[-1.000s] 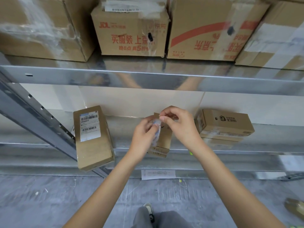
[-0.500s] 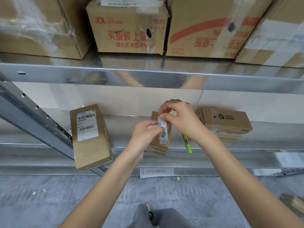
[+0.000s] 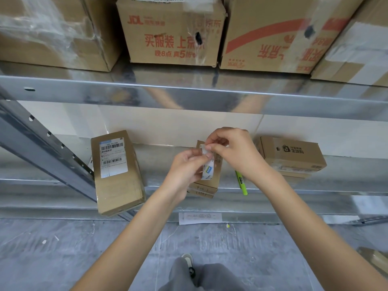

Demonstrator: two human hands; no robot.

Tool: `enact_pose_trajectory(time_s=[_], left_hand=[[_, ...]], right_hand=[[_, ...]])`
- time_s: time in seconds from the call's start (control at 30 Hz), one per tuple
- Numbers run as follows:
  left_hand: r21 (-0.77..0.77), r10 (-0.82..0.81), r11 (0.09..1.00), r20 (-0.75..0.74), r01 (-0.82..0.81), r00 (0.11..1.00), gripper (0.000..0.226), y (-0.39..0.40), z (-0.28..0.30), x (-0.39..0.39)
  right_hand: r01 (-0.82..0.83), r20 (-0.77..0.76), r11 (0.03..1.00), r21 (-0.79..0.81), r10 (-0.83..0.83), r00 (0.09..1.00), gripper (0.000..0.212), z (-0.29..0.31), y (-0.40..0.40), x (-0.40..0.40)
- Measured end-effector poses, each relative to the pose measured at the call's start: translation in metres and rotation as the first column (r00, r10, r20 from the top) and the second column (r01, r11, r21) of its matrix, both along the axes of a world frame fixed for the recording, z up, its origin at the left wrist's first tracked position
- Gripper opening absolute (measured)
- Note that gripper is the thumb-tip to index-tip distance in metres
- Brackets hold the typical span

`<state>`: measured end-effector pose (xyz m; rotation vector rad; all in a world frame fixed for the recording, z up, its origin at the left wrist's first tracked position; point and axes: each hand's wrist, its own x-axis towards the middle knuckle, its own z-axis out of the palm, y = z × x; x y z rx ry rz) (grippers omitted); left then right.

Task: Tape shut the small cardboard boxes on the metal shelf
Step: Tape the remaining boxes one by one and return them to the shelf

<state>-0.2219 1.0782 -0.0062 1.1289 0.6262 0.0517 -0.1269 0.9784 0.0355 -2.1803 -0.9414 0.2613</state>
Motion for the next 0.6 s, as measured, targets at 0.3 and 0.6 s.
enact_pose_trajectory(time_s=[0.3, 0.6], left_hand=[[-0.106, 0.121, 0.988, 0.045, -0.115, 0.992, 0.029, -0.006, -0.007, 0.004], [-0.243, 0.203, 0.954, 0.098, -0.175, 0.974, 0.018, -0.015, -0.017, 0.005]], right_hand=[[0.282, -0.336, 0.931, 0.232, -0.196, 0.921, 0.005, -0.017, -0.008, -0.013], [0.501, -0.503, 0.802, 0.324, -0.302, 0.809, 0.013, -0.028, -0.005, -0.026]])
